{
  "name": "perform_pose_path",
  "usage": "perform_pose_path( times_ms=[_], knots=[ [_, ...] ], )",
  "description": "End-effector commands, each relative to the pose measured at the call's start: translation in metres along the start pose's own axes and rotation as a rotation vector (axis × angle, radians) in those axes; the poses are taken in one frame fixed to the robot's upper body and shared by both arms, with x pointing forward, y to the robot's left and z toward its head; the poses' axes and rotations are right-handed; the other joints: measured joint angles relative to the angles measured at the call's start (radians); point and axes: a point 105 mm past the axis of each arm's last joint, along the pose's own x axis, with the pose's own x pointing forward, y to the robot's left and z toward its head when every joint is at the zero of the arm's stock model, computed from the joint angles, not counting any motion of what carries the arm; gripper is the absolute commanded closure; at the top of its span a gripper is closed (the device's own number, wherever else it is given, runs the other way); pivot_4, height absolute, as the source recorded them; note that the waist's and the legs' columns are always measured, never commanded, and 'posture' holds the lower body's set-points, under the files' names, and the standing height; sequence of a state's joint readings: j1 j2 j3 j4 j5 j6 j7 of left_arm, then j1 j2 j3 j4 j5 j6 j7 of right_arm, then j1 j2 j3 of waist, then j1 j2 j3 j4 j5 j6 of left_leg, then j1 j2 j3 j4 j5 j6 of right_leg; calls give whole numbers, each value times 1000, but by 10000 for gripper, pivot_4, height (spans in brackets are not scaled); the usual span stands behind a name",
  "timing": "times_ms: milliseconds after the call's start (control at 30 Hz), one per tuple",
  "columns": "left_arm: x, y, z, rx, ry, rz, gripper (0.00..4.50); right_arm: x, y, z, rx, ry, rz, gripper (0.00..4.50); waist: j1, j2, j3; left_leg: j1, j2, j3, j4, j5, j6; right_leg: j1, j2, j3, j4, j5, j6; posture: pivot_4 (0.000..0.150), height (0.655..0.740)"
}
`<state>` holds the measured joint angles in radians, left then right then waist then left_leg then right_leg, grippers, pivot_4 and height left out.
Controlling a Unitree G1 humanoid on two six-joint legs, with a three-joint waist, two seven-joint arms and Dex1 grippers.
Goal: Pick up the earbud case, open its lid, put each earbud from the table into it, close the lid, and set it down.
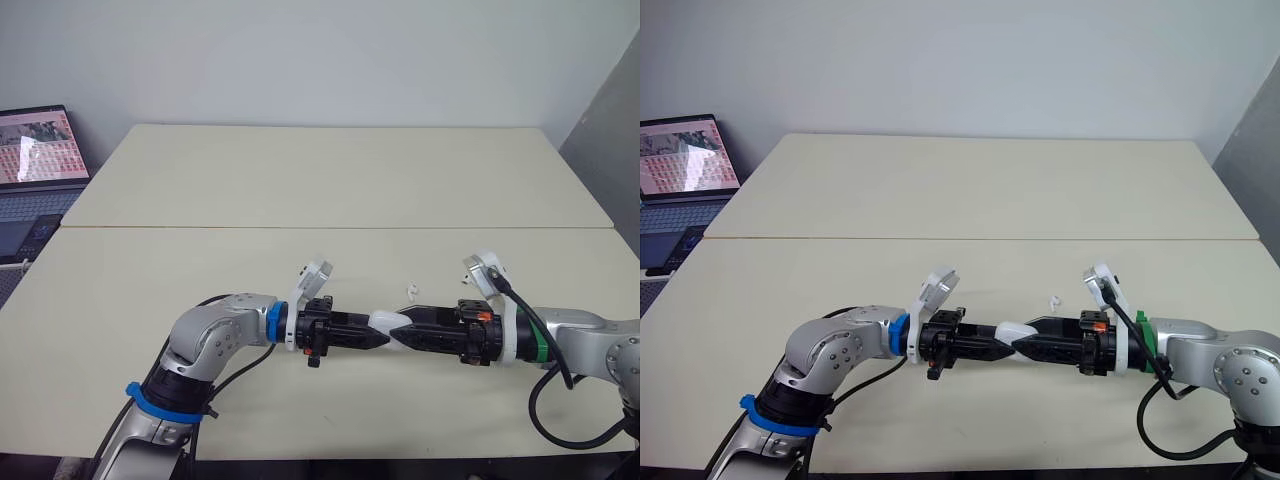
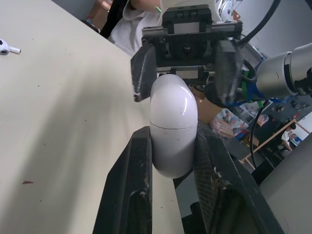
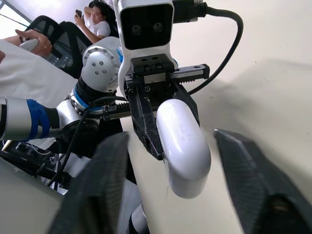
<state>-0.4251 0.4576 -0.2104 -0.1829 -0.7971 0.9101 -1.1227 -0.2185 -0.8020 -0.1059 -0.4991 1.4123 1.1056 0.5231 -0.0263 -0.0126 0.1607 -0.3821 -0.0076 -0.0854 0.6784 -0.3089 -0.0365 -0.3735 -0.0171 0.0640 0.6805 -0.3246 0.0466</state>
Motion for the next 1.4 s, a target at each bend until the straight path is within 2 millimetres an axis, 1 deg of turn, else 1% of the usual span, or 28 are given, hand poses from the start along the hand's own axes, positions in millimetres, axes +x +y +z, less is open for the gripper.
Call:
perform_pose_path(
  times_ms=[33,67,200,267,333,433,567,733,867,933,1000,1100,1200,1267,1367,1400],
  knots=[
    [2,-2,4,40,-5,0,37114,0,3,13,-92,-37,-21,2401,0,0,0,0,0,0,0,0,0,0,0,0,0,0,0,1500,7400],
    [2,-2,4,42,-5,5,37114,1,3,14,-98,-37,-26,202,0,0,0,0,0,0,0,0,0,0,0,0,0,0,0,1500,7400],
    [2,-1,3,47,-4,13,37114,2,2,11,-154,26,-54,0,0,0,0,0,0,0,0,0,0,0,0,0,0,0,0,1500,7400],
    [2,0,3,49,-5,16,37114,3,-6,4,-193,93,-111,0,0,0,0,0,0,0,0,0,0,0,0,0,0,0,0,1500,7400],
    [2,0,3,50,-5,17,37114,3,-12,1,-217,119,-149,0,0,0,0,0,0,0,0,0,0,0,0,0,0,0,0,1500,7400],
    [3,1,2,62,2,26,37114,3,-18,4,-234,107,-178,0,0,0,0,0,0,0,0,0,0,0,0,0,0,0,0,1500,7400],
    [3,4,-2,74,20,41,37114,0,-32,11,-274,96,-269,0,0,0,0,0,0,0,0,0,0,0,0,0,0,0,0,1500,7400],
    [4,6,-5,88,37,45,37114,-3,-42,15,-291,84,-325,0,0,-1,0,0,0,0,0,0,0,0,0,0,0,0,0,1500,7400],
    [4,7,-7,95,41,50,37114,-7,-51,24,-315,53,-382,0,0,-1,0,0,0,0,0,0,0,0,-1,0,0,0,0,1500,7400],
    [4,8,-8,98,43,58,37114,-9,-51,30,-319,30,-383,0,0,-1,0,0,0,-1,0,0,0,-1,0,-1,0,0,0,1500,7400],
    [3,9,-8,105,40,73,37114,-10,-46,35,-322,8,-362,0,0,-1,1,0,0,0,0,0,0,-1,0,0,0,0,0,1500,7400],
    [-2,16,-4,128,0,146,37114,-11,-38,43,-324,-19,-324,0,0,-1,1,0,0,0,0,0,0,0,-1,0,0,0,0,1500,7400],
    [-9,22,-1,165,-41,231,37114,-13,-37,51,-310,-65,-323,0,0,-1,0,0,0,0,0,0,0,0,-1,0,0,0,0,1500,7400],
    [-17,23,-6,186,-55,288,37114,-13,-47,55,-290,-102,-378,0,-2,-1,0,0,0,0,0,0,0,-1,-1,0,0,0,0,1500,7400],
    [-23,24,-10,196,-82,353,37114,-15,-68,52,-283,-81,-497,0,-2,-1,1,0,1,-1,-1,0,0,-1,-1,0,0,0,0,1500,7400],
    [-27,24,-10,198,-103,384,37114,-16,-80,49,-277,-68,-554,0,-2,-1,1,0,0,0,-1,0,0,-1,-1,0,0,0,0,1500,7400]
  ],
)
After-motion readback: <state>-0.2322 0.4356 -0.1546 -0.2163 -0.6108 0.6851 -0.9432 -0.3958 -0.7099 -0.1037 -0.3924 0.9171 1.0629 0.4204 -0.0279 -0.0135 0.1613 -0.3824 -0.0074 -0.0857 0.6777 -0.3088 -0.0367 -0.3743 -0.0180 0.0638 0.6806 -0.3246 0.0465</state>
